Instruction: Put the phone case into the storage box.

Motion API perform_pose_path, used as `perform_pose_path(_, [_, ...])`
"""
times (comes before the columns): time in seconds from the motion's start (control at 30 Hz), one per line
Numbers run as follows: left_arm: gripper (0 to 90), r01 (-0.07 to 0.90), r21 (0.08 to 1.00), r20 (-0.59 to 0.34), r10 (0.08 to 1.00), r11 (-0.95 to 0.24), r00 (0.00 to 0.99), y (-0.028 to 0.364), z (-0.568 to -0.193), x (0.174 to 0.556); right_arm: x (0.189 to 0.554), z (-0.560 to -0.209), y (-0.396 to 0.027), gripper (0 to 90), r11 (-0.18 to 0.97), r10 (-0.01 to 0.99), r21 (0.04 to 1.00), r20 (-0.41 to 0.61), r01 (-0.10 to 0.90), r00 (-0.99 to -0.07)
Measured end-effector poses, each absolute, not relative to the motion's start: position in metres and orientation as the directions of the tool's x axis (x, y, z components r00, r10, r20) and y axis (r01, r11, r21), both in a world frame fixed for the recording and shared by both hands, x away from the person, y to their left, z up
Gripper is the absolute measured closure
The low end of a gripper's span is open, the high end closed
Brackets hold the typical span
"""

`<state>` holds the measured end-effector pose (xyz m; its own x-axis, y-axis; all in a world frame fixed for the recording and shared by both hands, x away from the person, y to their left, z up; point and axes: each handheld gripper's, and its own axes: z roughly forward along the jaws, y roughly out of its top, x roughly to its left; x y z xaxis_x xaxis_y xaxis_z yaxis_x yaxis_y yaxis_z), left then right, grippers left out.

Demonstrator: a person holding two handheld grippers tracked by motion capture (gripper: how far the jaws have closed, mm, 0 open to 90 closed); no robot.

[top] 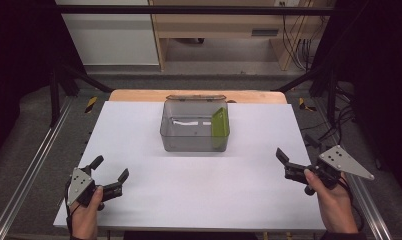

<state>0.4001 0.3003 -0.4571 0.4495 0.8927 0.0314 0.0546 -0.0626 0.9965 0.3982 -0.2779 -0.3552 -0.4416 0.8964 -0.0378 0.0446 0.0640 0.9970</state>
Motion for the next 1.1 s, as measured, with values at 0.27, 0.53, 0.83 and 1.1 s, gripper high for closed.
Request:
perform_pose_path(0.27, [2.5, 0.063, 0.996, 0.029, 0.893, -0.064, 0.449, 0.3, -0.457, 0.399, 0.391, -0.369, -0.282, 3.4, 0.061, 0.9, 0.997, -0.031, 0.056, -0.434])
perform_pose_path(0.53, [2.7, 0.092, 0.993, 0.024, 0.894, -0.072, 0.447, 0.301, -0.46, 0.401, 0.384, -0.384, -0.282, 3.5, 0.056, 0.897, 0.995, -0.016, 0.079, -0.441])
perform_pose_path(0.83, [2.7, 0.1, 0.992, 0.024, 0.887, -0.078, 0.46, 0.3, -0.461, 0.401, 0.38, -0.402, -0.28, 3.5, 0.055, 0.893, 0.994, -0.004, 0.099, -0.451])
perform_pose_path(1.1, [2.8, 0.101, 0.991, 0.034, 0.881, -0.092, 0.471, 0.302, -0.46, 0.395, 0.38, -0.42, -0.276, 3.5, 0.025, 0.886, 0.994, 0.028, 0.108, -0.463])
